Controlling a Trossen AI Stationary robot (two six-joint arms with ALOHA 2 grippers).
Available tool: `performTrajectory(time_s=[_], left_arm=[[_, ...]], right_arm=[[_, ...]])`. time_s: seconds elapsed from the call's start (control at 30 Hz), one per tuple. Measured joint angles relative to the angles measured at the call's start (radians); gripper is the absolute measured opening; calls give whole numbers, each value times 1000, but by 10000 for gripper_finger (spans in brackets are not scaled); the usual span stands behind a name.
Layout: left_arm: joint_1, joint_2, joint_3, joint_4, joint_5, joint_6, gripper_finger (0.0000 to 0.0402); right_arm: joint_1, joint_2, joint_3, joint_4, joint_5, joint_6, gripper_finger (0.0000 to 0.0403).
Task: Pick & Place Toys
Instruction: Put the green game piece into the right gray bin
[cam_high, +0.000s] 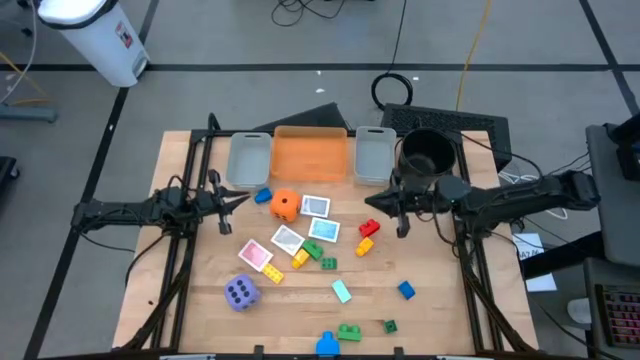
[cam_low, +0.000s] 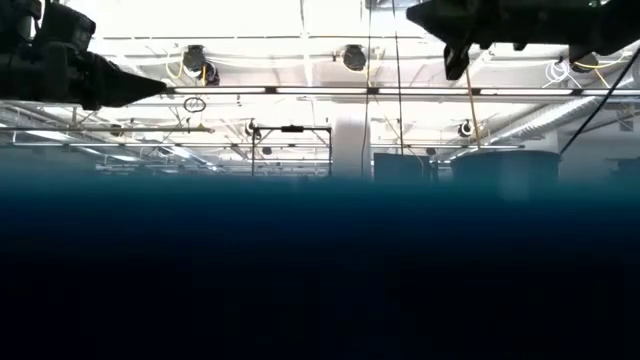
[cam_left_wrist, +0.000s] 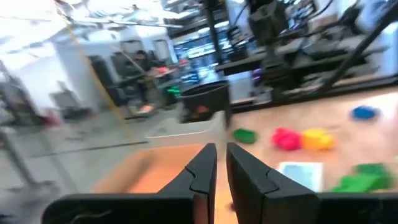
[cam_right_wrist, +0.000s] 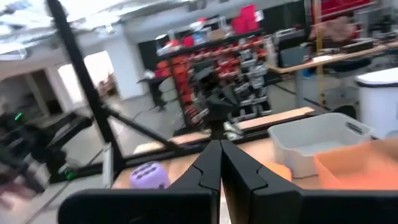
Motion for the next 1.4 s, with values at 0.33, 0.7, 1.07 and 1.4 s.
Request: performTrajectory(time_s=[0.33,0.7,1.07,1.4], left_arm=[[0,-1,1,467,28,-254,47],[0,12,112,513,42,-544,47],[-3,387,546,-30,38,-605,47],[-3,648,669,134,40,-642,47]], right_arm=[[-1,81,0,162,78,77,0],[-3,109,160,11,99,61,0],[-15,153,265,-169,94,210,0],[-15,163,222,-164,99,332,0]])
